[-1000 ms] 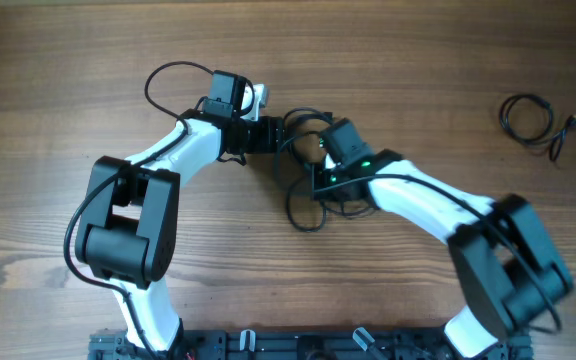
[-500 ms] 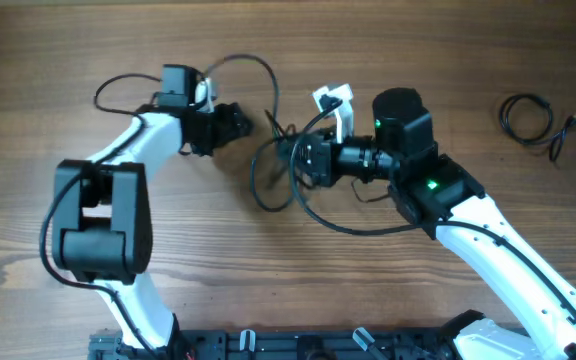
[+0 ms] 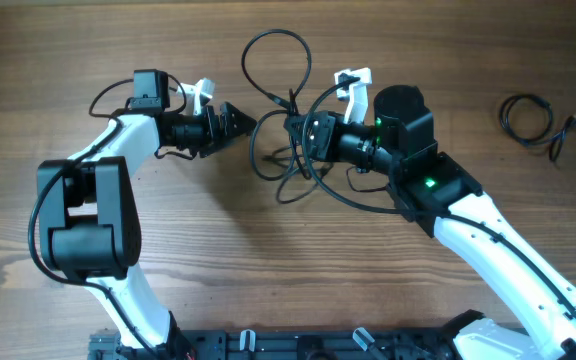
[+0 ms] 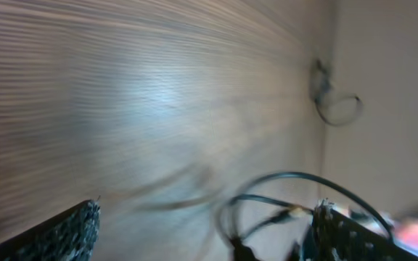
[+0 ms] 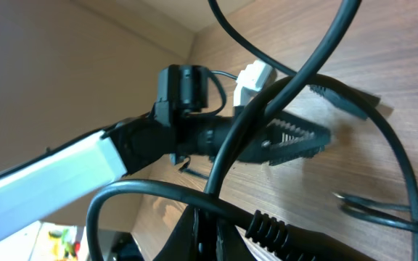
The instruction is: Untangle cables
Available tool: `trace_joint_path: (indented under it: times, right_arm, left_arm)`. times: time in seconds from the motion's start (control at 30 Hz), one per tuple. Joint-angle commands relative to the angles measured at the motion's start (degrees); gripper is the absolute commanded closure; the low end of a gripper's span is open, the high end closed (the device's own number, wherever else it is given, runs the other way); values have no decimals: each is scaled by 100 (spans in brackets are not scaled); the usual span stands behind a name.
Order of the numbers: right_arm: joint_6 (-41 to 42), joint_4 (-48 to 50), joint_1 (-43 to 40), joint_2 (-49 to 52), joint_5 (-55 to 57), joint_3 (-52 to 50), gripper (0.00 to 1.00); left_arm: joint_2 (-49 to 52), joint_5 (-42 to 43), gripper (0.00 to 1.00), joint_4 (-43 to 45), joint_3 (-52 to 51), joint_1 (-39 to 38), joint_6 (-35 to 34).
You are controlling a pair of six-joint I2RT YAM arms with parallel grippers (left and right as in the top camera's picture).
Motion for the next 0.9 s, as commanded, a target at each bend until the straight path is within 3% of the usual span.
trace_joint_path:
  times: [0.0,0.2,0.47,0.67,0.7,0.77,0.87]
  right_arm:
    - [450,26,-22,98,264,94,96]
    - [883,28,-192,98,258,94,96]
    - [1458,144,-295,98,208,94,96]
    - [1456,203,-684,101,201,94,96]
    - [1458,205,-684,101,201,94,96]
    - [1550,225,-684,101,201,94,96]
    - [1541,223,-684,101,59,94,96]
  left_arm:
    - [68,1641,0,-286,-57,13,1825]
    - [-177,1746,0,-717,-59,-13,2785]
    - [-282,1480,0,-789,-59,-505,3016]
    - [-999,1488,1,-1971,-59,-625,4771]
    - [-1005,1362,1,-2039,-59,-715,4881]
    - [-1003,264,1,-1982,-59,-1239,4889]
    - [-1003,-254,0,-1582,-59,-1801,4710]
